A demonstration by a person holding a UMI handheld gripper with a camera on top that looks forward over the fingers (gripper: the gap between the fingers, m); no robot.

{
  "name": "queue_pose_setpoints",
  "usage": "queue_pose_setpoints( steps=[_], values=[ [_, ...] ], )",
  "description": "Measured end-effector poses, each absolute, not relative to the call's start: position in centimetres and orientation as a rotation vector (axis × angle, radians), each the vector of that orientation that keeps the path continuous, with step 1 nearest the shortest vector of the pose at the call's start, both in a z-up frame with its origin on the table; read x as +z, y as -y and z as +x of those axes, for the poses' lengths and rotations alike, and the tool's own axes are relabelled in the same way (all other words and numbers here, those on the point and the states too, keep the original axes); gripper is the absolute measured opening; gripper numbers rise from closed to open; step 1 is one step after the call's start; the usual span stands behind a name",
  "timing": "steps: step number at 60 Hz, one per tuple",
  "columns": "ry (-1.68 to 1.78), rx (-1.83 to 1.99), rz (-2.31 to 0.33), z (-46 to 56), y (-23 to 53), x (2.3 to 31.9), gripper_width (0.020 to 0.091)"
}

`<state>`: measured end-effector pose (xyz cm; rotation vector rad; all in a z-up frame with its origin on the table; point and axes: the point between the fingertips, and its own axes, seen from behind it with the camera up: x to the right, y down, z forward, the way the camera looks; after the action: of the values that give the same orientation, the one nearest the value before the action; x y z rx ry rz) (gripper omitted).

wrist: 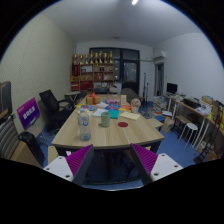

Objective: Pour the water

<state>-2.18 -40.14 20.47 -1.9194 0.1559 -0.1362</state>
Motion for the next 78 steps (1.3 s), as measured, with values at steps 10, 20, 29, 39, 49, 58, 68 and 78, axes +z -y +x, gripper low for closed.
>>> queue_pose_setpoints(
  steps=[10,20,29,39,49,58,68,78],
  values=[
    [-0.120,-0.178,-1.871,-3.9,41.4,22.3,0.0835],
    [-0.097,-0.178,-1.865,-6.3,40.6,22.3,0.0836],
    [-0.056,-0.150,-1.855,-8.7,36.7,21.1,0.0833],
    [-0.014,-0.068,-1.853,-12.4,28.4,18.1,0.0833],
    [0.011,-0.040,-1.811,-14.6,17.6,13.5,0.0832],
    [-0.050,0.004,-1.799,-14.5,10.2,9.6,0.0832],
    [-0.075,0.000,-1.759,-13.4,4.4,8.8,0.0837],
    [-0.001,-0.029,-1.761,-13.9,0.9,8.8,0.0653]
  ],
)
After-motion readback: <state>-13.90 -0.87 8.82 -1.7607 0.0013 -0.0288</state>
